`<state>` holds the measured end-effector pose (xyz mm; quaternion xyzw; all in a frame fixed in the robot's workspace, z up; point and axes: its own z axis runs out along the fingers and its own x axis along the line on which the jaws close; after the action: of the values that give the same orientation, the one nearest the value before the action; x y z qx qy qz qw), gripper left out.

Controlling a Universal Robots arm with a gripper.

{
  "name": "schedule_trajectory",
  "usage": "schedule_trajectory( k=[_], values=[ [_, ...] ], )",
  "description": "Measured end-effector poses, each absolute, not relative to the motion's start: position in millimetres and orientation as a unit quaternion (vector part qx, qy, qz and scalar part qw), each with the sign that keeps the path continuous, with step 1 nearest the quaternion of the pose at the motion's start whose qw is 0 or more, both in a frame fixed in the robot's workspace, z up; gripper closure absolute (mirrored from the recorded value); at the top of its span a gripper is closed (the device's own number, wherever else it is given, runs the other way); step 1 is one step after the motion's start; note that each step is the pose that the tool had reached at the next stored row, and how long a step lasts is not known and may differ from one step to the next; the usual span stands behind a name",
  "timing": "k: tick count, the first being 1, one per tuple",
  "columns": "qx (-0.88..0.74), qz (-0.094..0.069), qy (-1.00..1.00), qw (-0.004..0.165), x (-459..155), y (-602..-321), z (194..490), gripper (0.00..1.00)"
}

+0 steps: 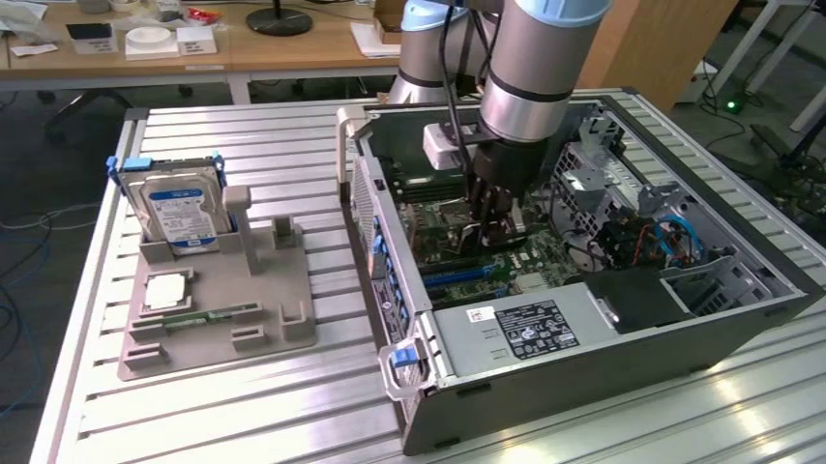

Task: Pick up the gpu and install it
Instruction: 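Insert the gpu into the slot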

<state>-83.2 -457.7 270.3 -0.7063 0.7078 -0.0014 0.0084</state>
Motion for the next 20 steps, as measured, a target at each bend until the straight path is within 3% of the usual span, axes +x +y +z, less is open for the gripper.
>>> schedule_trajectory(
  k=[20],
  values=[
    [-0.706,-0.001,0.708,0.008,-86.1,-457.3,254.7,0.73]
  ],
)
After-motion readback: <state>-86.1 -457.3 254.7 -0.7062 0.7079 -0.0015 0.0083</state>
